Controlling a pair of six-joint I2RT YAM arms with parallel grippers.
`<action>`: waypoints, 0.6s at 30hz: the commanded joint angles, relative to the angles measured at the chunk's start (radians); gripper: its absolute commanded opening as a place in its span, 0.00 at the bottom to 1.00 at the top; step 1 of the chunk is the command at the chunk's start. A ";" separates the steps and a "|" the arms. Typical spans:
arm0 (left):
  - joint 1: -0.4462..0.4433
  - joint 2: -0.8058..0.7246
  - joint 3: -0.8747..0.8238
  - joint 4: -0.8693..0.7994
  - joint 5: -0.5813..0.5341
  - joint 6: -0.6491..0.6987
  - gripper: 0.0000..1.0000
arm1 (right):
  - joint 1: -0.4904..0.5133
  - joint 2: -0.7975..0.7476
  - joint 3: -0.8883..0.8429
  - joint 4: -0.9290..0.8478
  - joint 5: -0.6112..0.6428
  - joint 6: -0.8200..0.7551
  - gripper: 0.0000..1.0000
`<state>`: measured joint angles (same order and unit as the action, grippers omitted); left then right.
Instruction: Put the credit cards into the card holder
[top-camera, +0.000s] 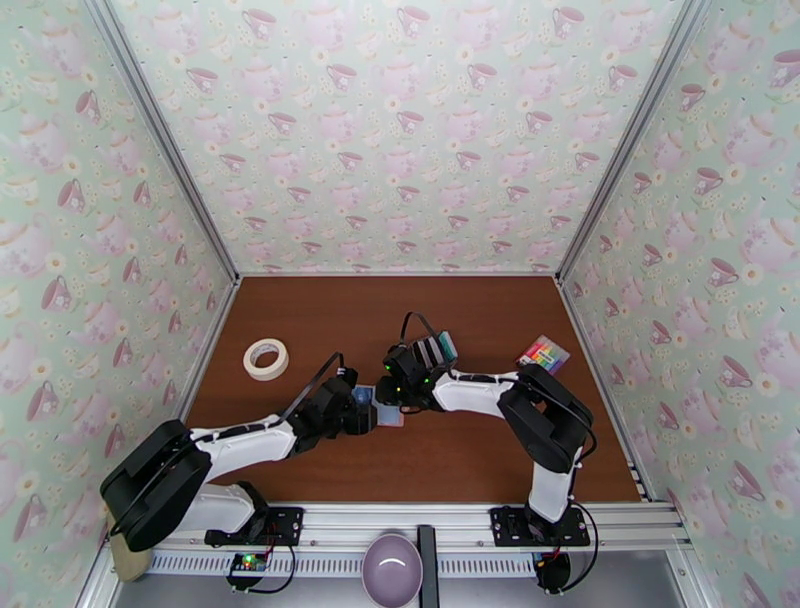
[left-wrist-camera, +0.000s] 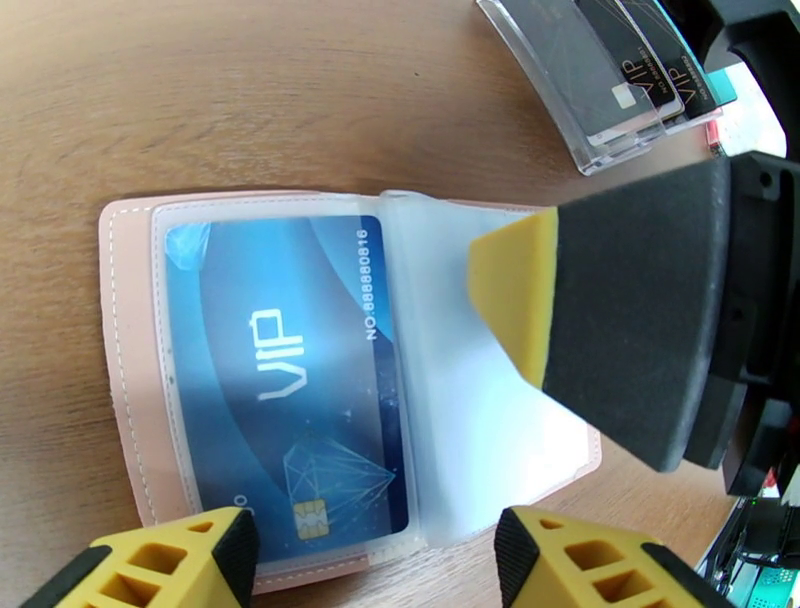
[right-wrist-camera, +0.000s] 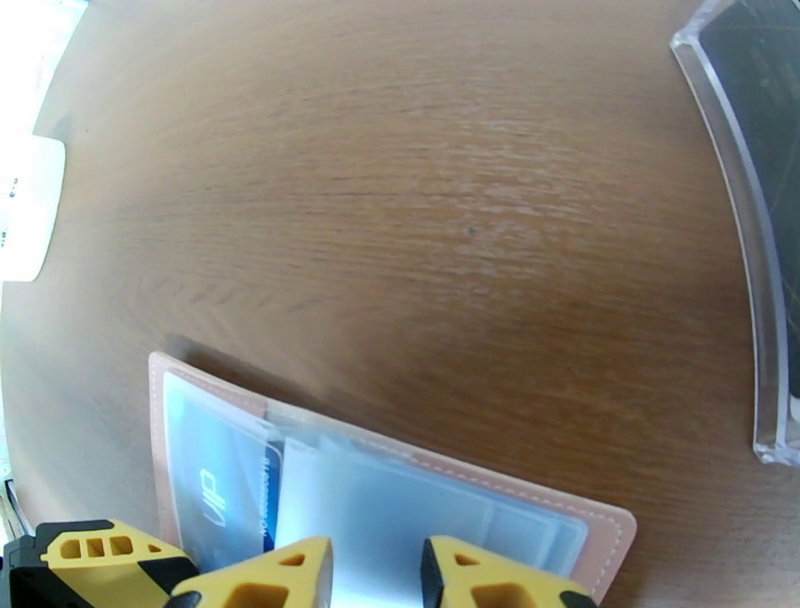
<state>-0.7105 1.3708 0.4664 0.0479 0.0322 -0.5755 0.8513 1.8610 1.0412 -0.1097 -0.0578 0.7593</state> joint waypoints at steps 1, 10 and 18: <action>-0.008 0.050 -0.014 -0.048 -0.010 0.010 0.69 | 0.009 0.031 0.019 0.021 -0.045 0.027 0.30; -0.026 0.072 0.005 -0.075 -0.035 0.012 0.69 | 0.010 0.056 0.011 0.083 -0.100 0.061 0.30; -0.033 0.100 0.009 -0.078 -0.044 0.004 0.67 | 0.010 0.051 0.004 0.127 -0.132 0.086 0.30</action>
<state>-0.7368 1.4166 0.4969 0.0586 -0.0154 -0.5690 0.8513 1.8908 1.0454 -0.0101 -0.1501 0.8200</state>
